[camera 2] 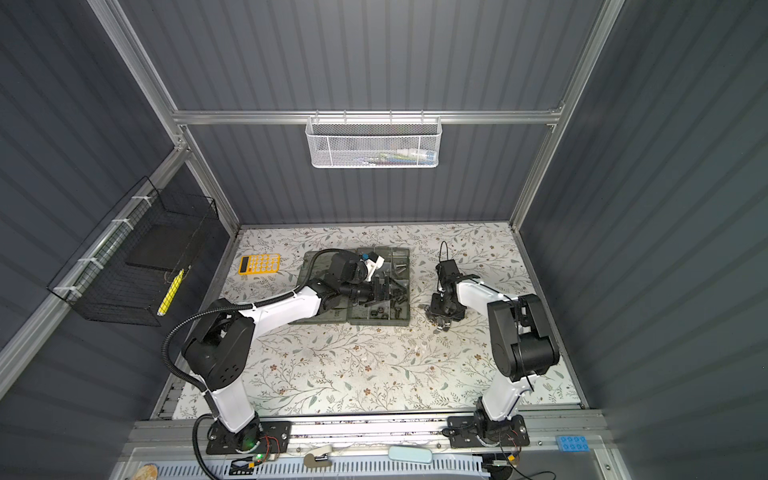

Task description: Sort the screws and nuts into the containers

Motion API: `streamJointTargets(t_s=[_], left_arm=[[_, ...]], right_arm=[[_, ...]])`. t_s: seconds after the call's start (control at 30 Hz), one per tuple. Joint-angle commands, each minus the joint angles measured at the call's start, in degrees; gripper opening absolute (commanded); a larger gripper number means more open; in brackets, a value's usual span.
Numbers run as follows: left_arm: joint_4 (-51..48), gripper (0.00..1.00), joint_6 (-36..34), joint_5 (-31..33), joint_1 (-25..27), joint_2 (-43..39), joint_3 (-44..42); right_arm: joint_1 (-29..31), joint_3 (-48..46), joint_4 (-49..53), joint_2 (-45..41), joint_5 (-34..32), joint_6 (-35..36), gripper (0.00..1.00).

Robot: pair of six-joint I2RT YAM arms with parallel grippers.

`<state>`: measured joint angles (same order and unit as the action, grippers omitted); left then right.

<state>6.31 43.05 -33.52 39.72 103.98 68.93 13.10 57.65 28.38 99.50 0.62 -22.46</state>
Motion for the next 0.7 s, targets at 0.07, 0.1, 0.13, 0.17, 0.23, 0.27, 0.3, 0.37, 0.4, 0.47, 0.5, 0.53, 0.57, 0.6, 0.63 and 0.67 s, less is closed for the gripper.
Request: streamJointTargets(t_s=[0.07,0.1,0.13,0.17,0.23,0.27,0.3,0.37,0.4,0.47,0.5,0.53,0.57,0.6,0.63,0.67], left_arm=[[-1.38,1.0,-1.97,-0.67,0.44,1.21,1.83],[-1.38,1.0,-2.0,-0.66,0.44,1.16,1.92],[-1.47,1.0,-2.09,-0.59,0.44,1.2,1.92],[-1.51,1.0,-2.17,-0.55,0.44,1.19,1.95],[-1.47,1.0,-2.18,-0.67,0.44,1.19,1.94],[-1.39,1.0,-2.14,-0.78,0.44,1.18,1.96],[-1.38,1.0,-2.18,-0.8,0.44,1.22,1.93],[-1.34,1.0,-2.35,-0.85,0.44,1.26,2.07],[-1.38,1.0,-2.44,-0.89,0.44,1.26,2.06],[-1.3,1.0,-2.52,-0.9,0.44,1.28,2.08],[-1.29,1.0,-2.48,-0.89,0.44,1.26,2.04],[-1.38,1.0,-2.57,-0.87,0.44,1.28,2.08],[-1.34,1.0,-2.55,-0.78,0.44,1.23,2.09],[-1.46,1.0,-2.67,-0.71,0.44,1.23,2.09],[-1.43,1.0,-2.69,-0.67,0.44,1.35,2.16],[-1.55,1.0,-2.79,-0.67,0.44,1.46,2.09]], right_arm=[[-0.1,2.25,1.39,1.91,-0.32,0.12,0.48],[-0.11,2.59,1.75,2.28,-0.47,0.22,0.48],[-0.1,2.88,2.01,2.51,-0.53,0.27,0.48],[-0.1,3.23,2.27,2.75,-0.61,0.36,0.48],[-0.1,3.86,2.79,3.23,-0.55,0.55,0.48],[-0.1,4.28,3.13,3.56,-0.5,0.8,0.47],[-0.1,4.93,3.64,4.01,-0.37,1.15,0.47],[-0.1,6.14,4.68,4.92,-0.27,1.6,0.45],[-0.01,6.68,5.04,5.24,-0.27,1.79,0.44],[-0.01,7.4,5.51,5.77,-0.36,2.07,0.44],[-0.01,7.71,5.54,6.05,-0.44,2.15,0.43],[-0.01,7.83,5.53,6.25,-0.48,2.24,0.43],[-0.01,8.26,5.63,6.47,-0.38,2.24,0.43],[-0.01,8.67,5.66,6.78,-0.04,2.24,0.43],[-0.01,8.97,5.64,6.95,0.27,2.2,0.43],[-0.01,9.32,5.52,7.3,0.62,2.16,0.43]])
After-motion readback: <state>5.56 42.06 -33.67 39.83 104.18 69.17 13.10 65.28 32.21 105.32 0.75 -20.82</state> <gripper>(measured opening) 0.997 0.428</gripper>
